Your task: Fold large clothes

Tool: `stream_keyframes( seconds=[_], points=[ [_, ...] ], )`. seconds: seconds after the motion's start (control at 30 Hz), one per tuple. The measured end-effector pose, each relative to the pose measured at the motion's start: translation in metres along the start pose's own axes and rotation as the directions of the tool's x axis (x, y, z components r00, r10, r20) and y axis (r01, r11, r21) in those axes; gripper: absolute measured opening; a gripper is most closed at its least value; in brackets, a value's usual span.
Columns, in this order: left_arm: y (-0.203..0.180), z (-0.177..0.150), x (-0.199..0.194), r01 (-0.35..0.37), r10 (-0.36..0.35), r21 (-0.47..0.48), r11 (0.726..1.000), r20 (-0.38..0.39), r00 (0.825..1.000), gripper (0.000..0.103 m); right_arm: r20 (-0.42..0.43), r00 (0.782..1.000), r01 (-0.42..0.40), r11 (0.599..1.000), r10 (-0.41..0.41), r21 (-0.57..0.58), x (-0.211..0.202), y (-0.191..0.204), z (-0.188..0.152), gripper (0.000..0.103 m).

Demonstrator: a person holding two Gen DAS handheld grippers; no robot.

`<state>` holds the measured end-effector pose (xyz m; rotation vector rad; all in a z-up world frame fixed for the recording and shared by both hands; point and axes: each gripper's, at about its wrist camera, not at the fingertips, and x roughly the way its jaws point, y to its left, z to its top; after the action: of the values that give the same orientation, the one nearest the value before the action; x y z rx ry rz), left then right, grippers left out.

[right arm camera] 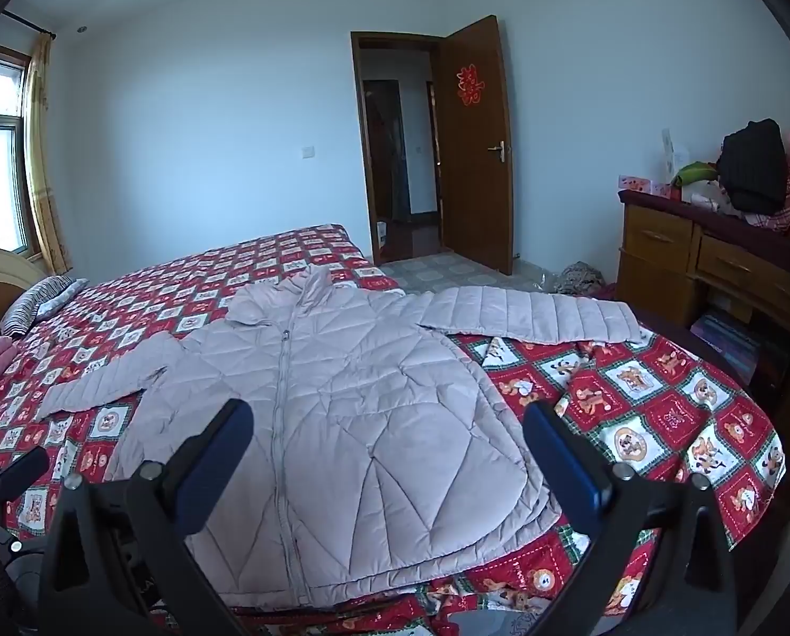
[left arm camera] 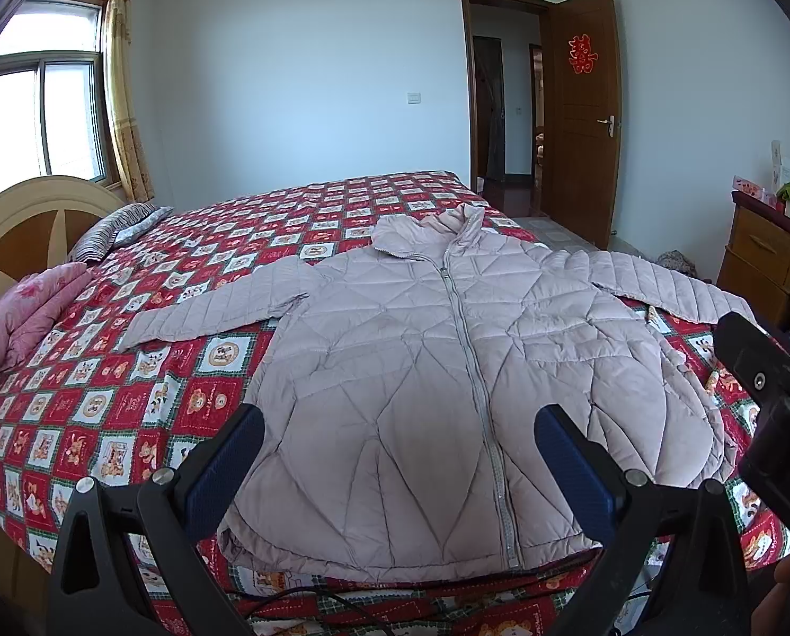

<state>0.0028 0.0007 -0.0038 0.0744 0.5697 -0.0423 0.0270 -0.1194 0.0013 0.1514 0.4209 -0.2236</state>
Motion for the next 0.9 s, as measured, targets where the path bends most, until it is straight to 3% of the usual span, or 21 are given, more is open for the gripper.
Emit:
stream_keyframes(
  seconds=[0.9],
  points=[
    [-0.0008,-0.0027,-0.001,0.001,-0.001,0.003,1.0,-0.006,1.0,0.102,-0.001,1.0,0.0,1.0,0.0,0.0,0.0033,0.0002,0.0005,0.103]
  ],
)
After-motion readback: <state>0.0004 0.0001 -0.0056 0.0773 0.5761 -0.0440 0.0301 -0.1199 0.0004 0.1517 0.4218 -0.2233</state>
